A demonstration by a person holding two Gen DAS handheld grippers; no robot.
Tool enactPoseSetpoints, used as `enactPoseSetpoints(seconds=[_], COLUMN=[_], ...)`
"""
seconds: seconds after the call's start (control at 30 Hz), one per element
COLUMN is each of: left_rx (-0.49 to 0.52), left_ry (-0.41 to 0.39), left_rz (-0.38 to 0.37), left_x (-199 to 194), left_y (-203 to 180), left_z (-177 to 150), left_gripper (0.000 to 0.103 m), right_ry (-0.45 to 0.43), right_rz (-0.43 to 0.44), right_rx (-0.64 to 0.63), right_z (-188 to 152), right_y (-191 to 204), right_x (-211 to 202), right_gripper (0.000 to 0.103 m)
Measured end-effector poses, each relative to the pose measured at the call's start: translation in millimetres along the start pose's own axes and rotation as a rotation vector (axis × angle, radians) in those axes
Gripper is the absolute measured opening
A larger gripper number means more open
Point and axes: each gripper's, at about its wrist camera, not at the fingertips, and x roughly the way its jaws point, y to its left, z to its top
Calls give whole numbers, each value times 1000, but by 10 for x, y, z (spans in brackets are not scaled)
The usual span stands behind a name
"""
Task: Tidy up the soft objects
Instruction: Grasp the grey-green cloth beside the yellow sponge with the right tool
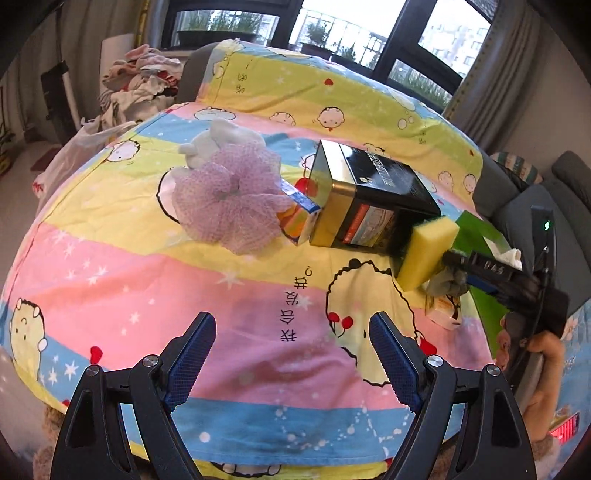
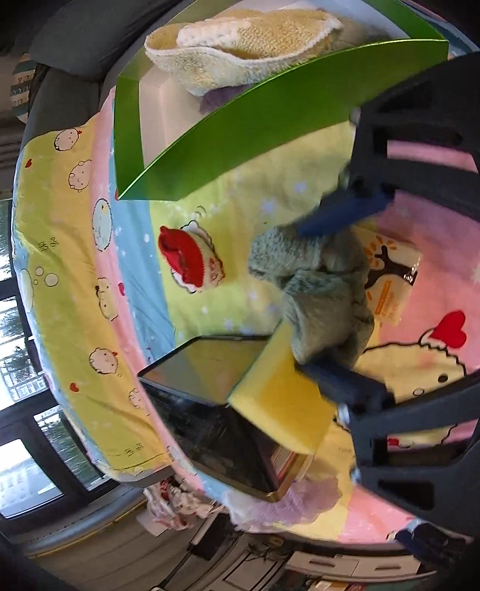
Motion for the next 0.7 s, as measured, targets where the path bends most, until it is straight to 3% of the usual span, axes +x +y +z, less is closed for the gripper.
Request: enactPoseSetpoints(seconds=[0.03,0.13,0.27,0.43,0.6,0.7], left_rx=[-6,-22,-35,-73,-90,-94], left_ry=[1,6,4,5,10,19], left_rz=[-2,-11,-9,-12,3,9], left_x=[1,4,-9,-11,7,26], left_y=[21,87,146,255,336,369], left_z=[4,5,11,32,23,15], left_gripper=[85,85,85,85,85,85], right_ry=[4,2,-11,-13,29,114], right_rz=[-12,-21,27,124,257,350], right_rx=[-9,-21,-36,-163,-280,-327], right_z=[-11,-48,-137,-304,-459,-571], right_y=[-2,-2,90,513,984,1229], right_x=[14,-40,-250,-493,-524,-370], right_gripper=[30,19,17,16,16,16])
